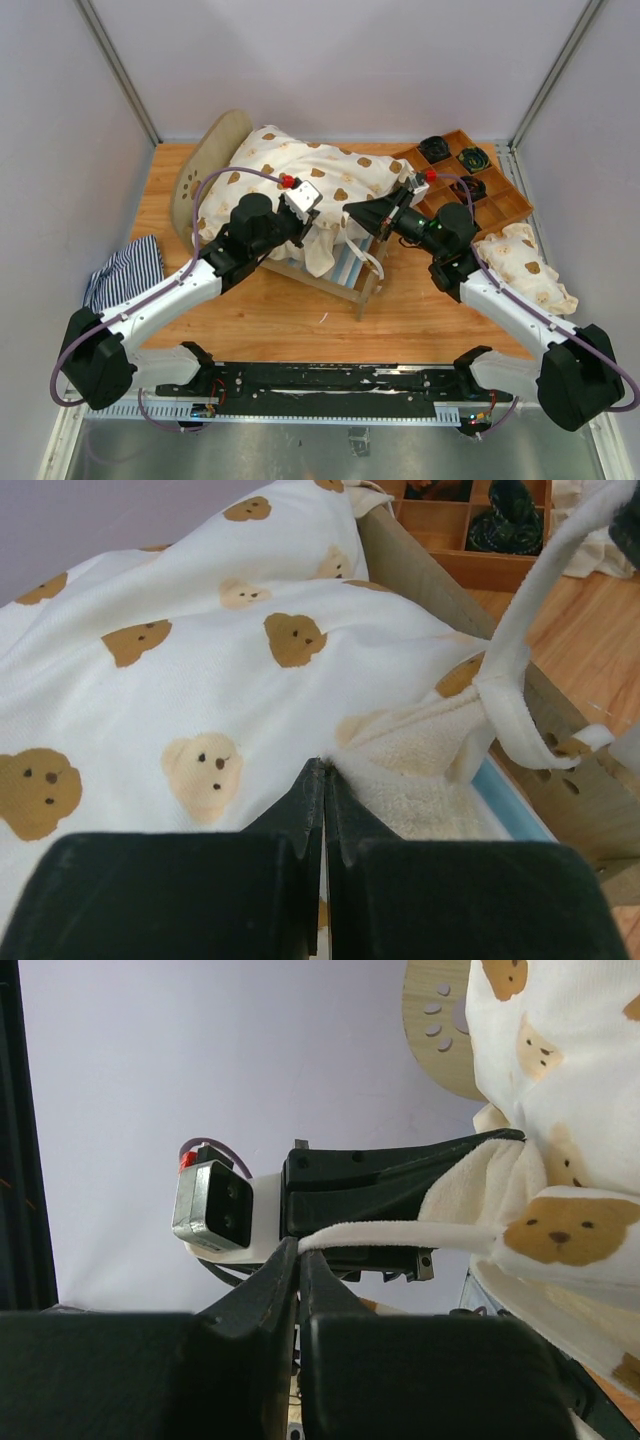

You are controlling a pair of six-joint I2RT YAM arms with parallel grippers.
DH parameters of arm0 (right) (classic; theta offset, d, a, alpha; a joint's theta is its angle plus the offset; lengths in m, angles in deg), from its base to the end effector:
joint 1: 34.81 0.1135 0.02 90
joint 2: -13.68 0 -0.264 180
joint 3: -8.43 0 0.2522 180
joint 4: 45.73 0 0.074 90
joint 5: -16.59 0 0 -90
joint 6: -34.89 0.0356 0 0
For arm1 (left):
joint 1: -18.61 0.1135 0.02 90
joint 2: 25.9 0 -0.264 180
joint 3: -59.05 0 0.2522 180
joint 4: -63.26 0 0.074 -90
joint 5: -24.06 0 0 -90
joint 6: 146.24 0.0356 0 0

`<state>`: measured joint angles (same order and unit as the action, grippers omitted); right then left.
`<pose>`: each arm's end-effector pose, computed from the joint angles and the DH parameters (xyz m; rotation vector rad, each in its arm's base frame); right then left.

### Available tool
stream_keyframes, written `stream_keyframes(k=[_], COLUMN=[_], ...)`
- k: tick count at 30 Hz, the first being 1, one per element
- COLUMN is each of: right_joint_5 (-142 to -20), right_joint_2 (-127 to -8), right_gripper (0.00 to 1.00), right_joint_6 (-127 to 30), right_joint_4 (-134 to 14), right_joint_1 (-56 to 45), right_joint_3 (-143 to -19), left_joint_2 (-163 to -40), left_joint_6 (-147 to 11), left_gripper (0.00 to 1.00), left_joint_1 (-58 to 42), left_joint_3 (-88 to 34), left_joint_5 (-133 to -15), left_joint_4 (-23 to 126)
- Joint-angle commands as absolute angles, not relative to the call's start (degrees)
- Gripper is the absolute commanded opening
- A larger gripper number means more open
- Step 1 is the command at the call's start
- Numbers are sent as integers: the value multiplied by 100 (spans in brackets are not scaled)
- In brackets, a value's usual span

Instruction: Set up the pet bed

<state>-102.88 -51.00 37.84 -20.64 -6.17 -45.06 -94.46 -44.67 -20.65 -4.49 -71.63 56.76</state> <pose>0.2167 0.1383 0.3284 0.4053 1.6775 2.0343 0.2161 -0.1812 0.3153 0.8339 1.5857 -0.4363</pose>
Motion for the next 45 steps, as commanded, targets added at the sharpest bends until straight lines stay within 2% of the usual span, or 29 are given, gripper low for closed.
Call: stream_keyframes(k=[1, 4, 9, 23, 26, 28, 35, 45], right_joint_5=[-10645, -10755, -10756, -10922, -10933, -10862, -9749, -10099], right_joint_2=[-5146, -5128, -5113, -4998, -4916, -4751, -3958, -3910], right_gripper=[6, 7, 8, 15, 12, 8, 1, 0], right_joint_6=[3831, 3695, 3904, 3689, 3195, 2548, 907, 1387], right_joint_4=[-1494, -1652, -1120, -1401, -1715, -2491, -4381, -3892], right_joint_1=[-504, -501, -494, -475, -475, -467, -458, -450], right_joint_3=[-4601, -4577, -4467, -4617, -4604, -4574, -4203, -3986], left_joint_2=[-9472, -9455, -9506, -9542, -9544, -9536, -9446, -9472], left_joint_6=[-4508, -4523, -4572, -4614, -4625, -4631, -4654, -4797], left_gripper=[0, 0, 0, 0, 0, 0, 0, 0], left_joint_1=[-1972, -1954, -1914, -1865, -1857, -1857, -1857, -1857], left_joint_3=[-413, -398, -393, -384, -376, -384, -367, -310], left_joint_5=[-7113, -7105, -7129, -7179, -7188, -7191, -7172, -7186], left_joint_4=[5858, 5877, 5914, 5937, 5938, 5902, 5879, 5861])
